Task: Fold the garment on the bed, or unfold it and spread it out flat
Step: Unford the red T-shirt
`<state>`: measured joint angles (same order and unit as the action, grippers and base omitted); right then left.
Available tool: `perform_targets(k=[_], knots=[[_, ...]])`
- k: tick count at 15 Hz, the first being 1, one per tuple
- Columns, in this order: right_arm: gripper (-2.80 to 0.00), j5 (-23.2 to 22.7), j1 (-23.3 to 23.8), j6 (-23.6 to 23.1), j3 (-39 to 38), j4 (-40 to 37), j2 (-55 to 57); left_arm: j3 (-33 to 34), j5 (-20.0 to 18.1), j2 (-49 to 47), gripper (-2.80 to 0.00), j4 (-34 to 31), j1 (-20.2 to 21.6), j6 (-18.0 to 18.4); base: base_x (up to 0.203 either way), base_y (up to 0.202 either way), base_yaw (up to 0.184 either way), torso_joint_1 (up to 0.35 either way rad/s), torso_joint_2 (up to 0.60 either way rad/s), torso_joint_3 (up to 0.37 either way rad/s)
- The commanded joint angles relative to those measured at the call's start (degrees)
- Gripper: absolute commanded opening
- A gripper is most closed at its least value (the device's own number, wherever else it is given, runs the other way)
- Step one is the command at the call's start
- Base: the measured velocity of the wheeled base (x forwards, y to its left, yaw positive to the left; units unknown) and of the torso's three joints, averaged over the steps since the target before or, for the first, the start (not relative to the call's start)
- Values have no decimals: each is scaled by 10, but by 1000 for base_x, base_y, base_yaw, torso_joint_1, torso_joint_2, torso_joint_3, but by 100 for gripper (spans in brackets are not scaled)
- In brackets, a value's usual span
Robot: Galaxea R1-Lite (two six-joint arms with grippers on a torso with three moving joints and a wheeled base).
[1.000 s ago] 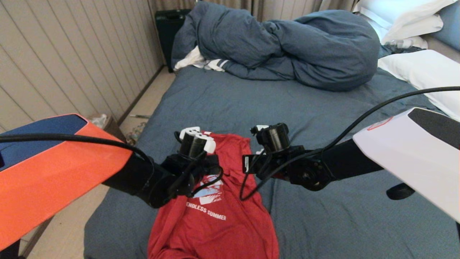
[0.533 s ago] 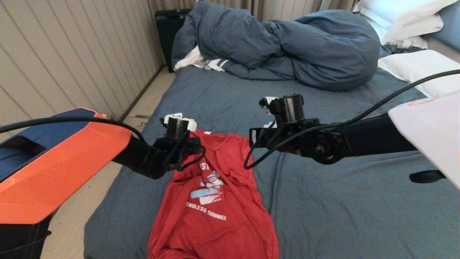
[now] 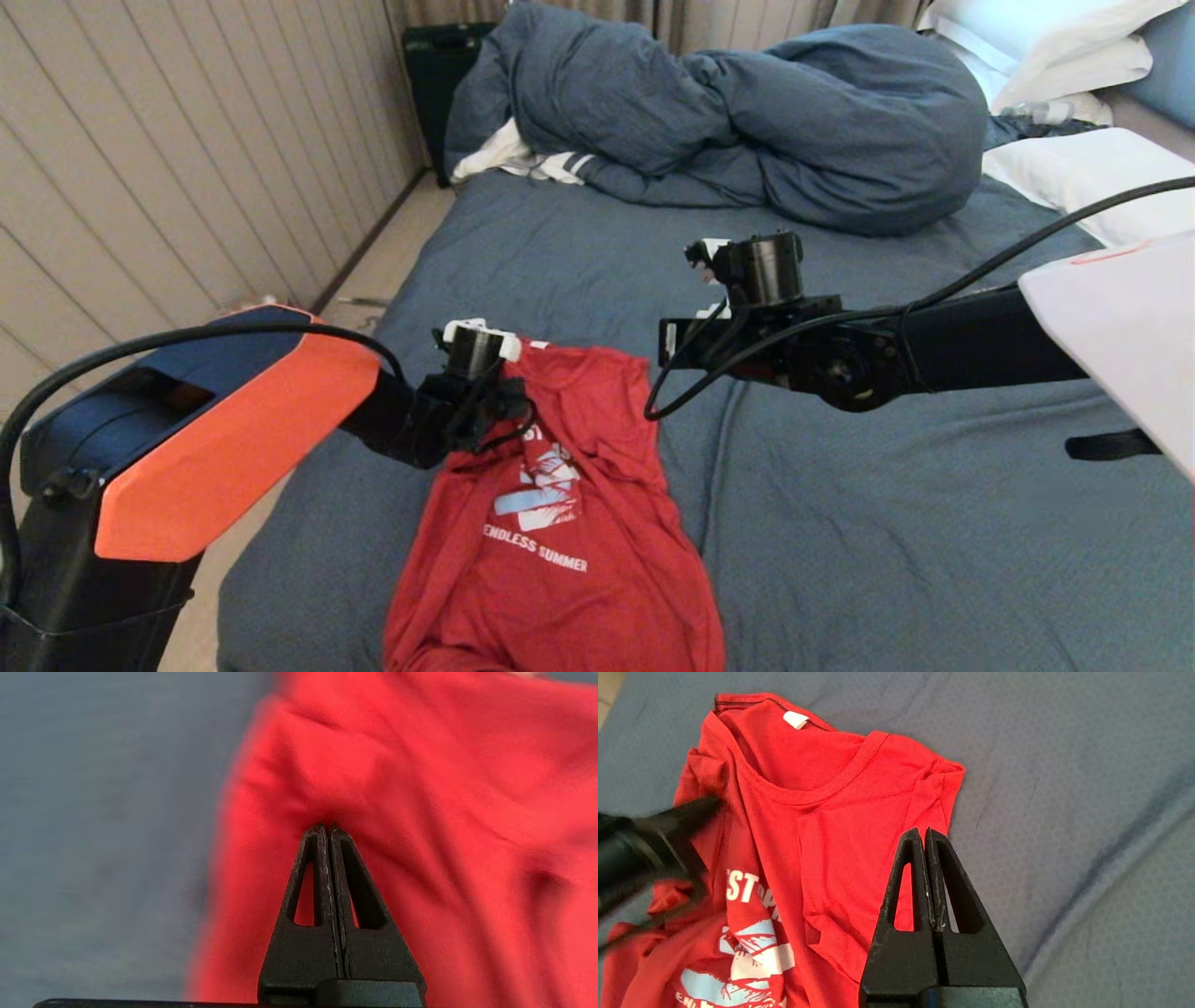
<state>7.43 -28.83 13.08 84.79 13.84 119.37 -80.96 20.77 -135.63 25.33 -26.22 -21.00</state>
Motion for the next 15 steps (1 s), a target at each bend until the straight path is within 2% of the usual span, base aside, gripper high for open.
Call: perform_targets(k=[1, 5, 6, 7, 9, 10, 15], knots=[[-280, 0, 1, 1, -2, 1, -1, 3, -1, -7, -280, 3, 8, -2, 0, 0, 0, 0, 0, 0], [-280, 1, -5, 1, -4, 1, -3, 6, 1, 13, -280, 3, 7, -4, 0, 0, 0, 0, 0, 0], [-280, 2, -6, 0, -4, 2, -5, 6, 2, 34, 0, -1, 8, 0, 0, 0, 0, 0, 0, 0], [-280, 2, -6, 0, -3, 1, -11, 7, 2, 59, 0, -11, 8, 5, 0, 0, 0, 0, 0, 0], [-280, 2, -6, -2, -2, 1, -14, 6, -6, 92, 0, -100, 9, 20, 0, 0, 0, 0, 0, 0], [-280, 2, -6, -5, -1, 1, -14, 2, -23, 103, 0, -124, 10, 23, 0, 0, 0, 0, 0, 0], [-280, 2, -7, -6, -2, 2, -8, -6, -29, 63, 0, -122, -2, 21, 0, 0, 0, 0, 0, 0]])
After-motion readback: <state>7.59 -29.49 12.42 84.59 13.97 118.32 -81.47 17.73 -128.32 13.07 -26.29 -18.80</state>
